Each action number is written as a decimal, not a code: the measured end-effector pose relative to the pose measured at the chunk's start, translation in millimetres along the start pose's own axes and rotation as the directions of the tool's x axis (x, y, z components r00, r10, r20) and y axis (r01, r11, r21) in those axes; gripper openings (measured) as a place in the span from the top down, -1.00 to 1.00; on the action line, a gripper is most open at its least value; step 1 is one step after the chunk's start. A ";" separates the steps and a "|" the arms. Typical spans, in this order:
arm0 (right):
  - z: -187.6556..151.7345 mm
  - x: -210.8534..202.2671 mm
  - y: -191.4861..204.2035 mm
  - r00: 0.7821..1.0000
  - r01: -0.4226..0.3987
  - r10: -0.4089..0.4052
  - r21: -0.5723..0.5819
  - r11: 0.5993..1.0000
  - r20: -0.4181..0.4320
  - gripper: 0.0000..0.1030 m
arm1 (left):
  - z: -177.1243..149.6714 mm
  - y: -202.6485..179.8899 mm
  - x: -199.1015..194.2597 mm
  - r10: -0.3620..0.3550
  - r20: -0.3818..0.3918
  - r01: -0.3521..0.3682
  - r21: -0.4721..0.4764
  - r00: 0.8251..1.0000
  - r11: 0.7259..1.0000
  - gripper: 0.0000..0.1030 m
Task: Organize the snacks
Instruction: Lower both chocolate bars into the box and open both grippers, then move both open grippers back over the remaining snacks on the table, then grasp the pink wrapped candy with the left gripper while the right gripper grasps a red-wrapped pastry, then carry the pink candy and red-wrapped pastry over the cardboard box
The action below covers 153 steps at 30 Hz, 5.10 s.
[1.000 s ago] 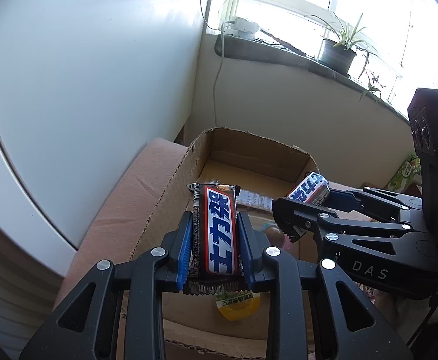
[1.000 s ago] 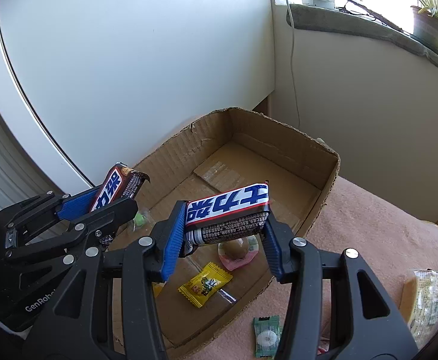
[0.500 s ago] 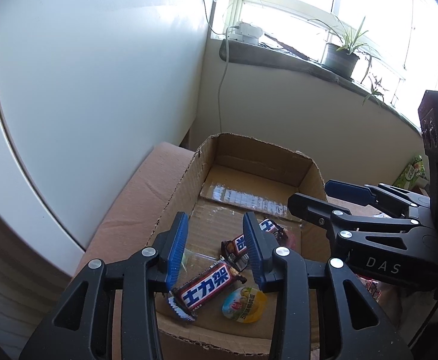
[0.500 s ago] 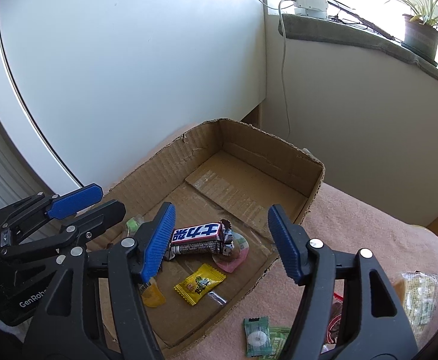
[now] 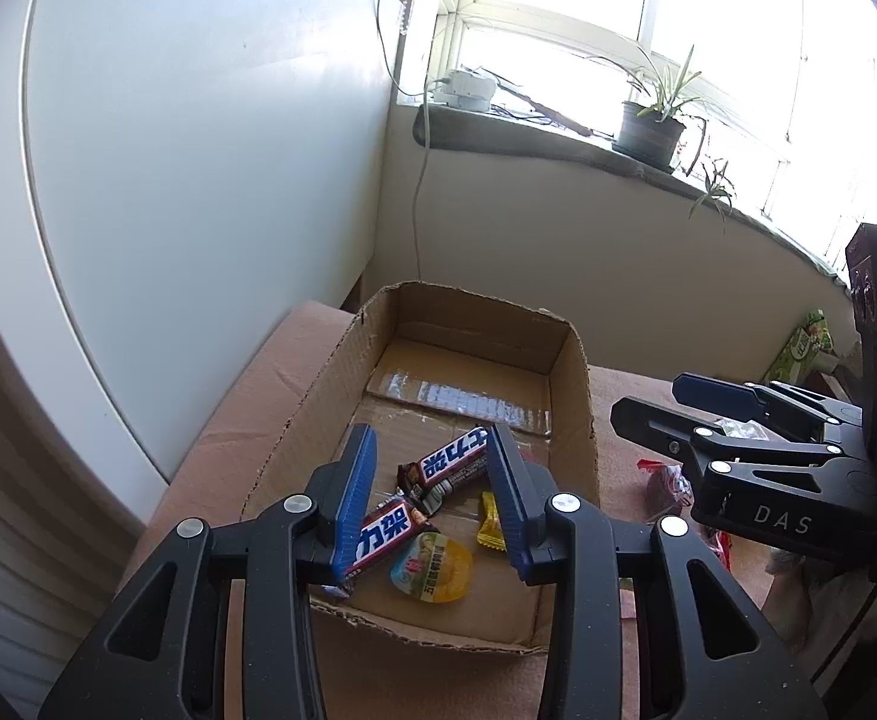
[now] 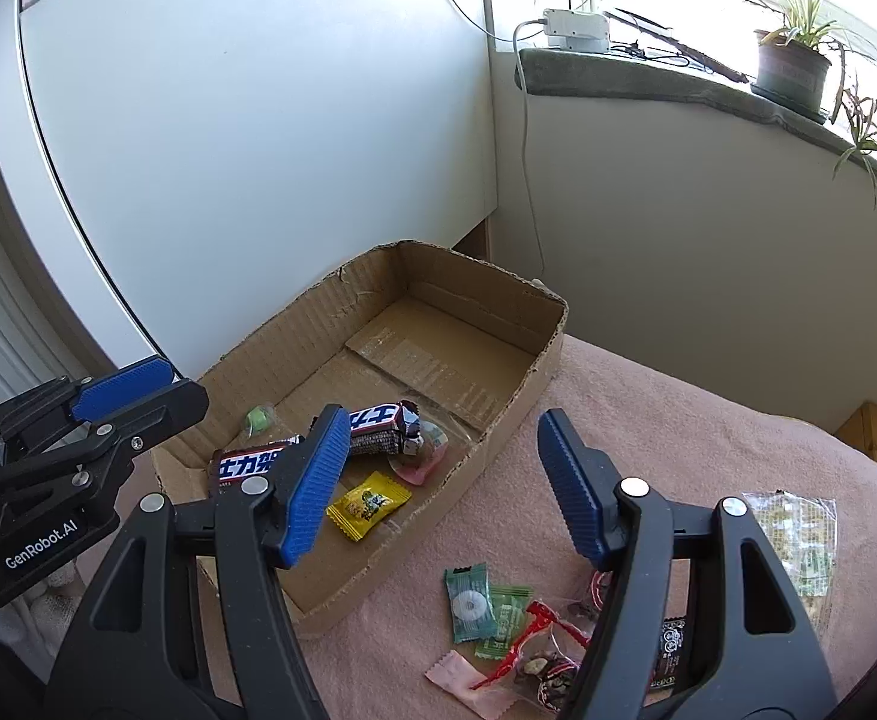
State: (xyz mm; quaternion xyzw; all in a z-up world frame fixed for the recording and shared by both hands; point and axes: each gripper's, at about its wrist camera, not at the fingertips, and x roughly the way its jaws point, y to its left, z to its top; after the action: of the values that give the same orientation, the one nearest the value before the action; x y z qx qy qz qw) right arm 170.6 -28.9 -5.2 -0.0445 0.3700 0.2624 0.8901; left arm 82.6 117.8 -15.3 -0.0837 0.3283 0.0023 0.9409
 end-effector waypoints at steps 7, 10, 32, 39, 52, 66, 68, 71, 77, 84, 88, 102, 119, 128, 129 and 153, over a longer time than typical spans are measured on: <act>-26.0 -33.8 -27.3 0.999 0.040 -0.040 0.049 0.998 0.011 -0.39 | -6.9 -17.8 -10.0 -0.016 0.012 0.016 0.009 1.000 1.000 -0.12; -39.4 -50.4 -43.1 0.998 0.060 -0.063 0.081 0.995 0.026 -0.93 | -11.4 -25.0 -12.4 -0.028 0.007 0.028 0.012 1.000 1.000 -0.13; -121.4 -87.5 -106.6 0.998 0.061 -0.056 0.162 0.985 -0.031 -0.88 | -77.7 -95.7 6.9 -0.163 -0.179 0.180 0.085 0.970 0.980 -0.13; -117.0 -71.2 -86.3 0.998 -0.030 0.033 0.054 0.998 -0.060 -0.64 | -92.5 -103.5 17.9 -0.177 -0.234 0.202 0.090 0.956 0.975 0.05; -104.5 -15.2 -58.9 0.976 -0.131 0.110 -0.102 0.986 -0.190 -0.09 | -101.0 -103.5 30.5 -0.194 -0.283 0.227 0.086 0.939 0.970 0.17; -110.4 5.8 -71.4 0.959 -0.129 0.107 -0.070 0.989 -0.261 0.09 | -102.1 -114.1 51.4 -0.196 -0.304 0.245 0.131 0.932 0.961 0.16; -111.8 4.1 -78.1 0.958 -0.127 0.115 -0.031 0.991 -0.262 0.11 | -101.9 -117.4 53.3 -0.185 -0.299 0.238 0.154 0.936 0.959 0.16; -114.8 0.2 -86.8 0.957 -0.124 0.123 0.010 0.992 -0.263 0.12 | -100.5 -124.1 58.4 -0.164 -0.294 0.227 0.193 0.941 0.955 0.16; -118.5 -8.7 -93.8 0.958 -0.119 0.123 0.031 0.992 -0.259 0.11 | -95.6 -133.6 70.7 -0.161 -0.302 0.237 0.236 0.940 0.942 0.11; -121.4 -11.5 -92.7 0.960 -0.100 0.101 0.017 0.995 -0.261 0.11 | -97.7 -148.8 79.3 -0.129 -0.301 0.224 0.309 0.945 0.924 -0.08; -123.0 -12.3 -97.4 0.960 -0.094 0.101 0.041 0.995 -0.261 0.12 | -99.3 -152.0 78.2 -0.131 -0.292 0.230 0.337 0.947 0.913 0.14; -125.5 -22.5 -97.9 0.969 -0.072 0.085 0.063 0.995 -0.231 0.35 | -98.1 -135.0 67.8 -0.151 -0.285 0.232 0.278 0.947 0.932 0.64; -127.6 -28.8 -96.3 0.976 -0.047 0.061 0.070 0.996 -0.207 0.42 | -97.3 -135.5 62.2 -0.165 -0.260 0.233 0.257 0.952 0.938 0.81; -129.1 -25.8 -95.8 0.978 -0.046 0.063 0.090 0.995 -0.198 0.42 | -99.4 -152.2 71.9 -0.159 -0.280 0.242 0.293 0.947 0.925 0.91; -129.4 -26.5 -96.0 0.978 -0.045 0.063 0.091 0.995 -0.197 0.42 | -99.2 -151.1 72.2 -0.163 -0.285 0.245 0.284 0.945 0.927 0.91; -99.9 -65.1 -61.7 0.993 -0.072 0.078 0.068 0.995 -0.084 0.43 | -59.9 -100.9 12.9 -0.193 -0.129 0.213 0.163 0.973 0.963 0.92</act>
State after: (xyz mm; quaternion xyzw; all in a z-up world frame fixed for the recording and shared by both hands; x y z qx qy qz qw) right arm 99.7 -137.5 -40.0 -0.0129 0.4182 0.2813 0.8636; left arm 61.6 8.2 -53.7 -0.0337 0.3690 -0.1280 0.9199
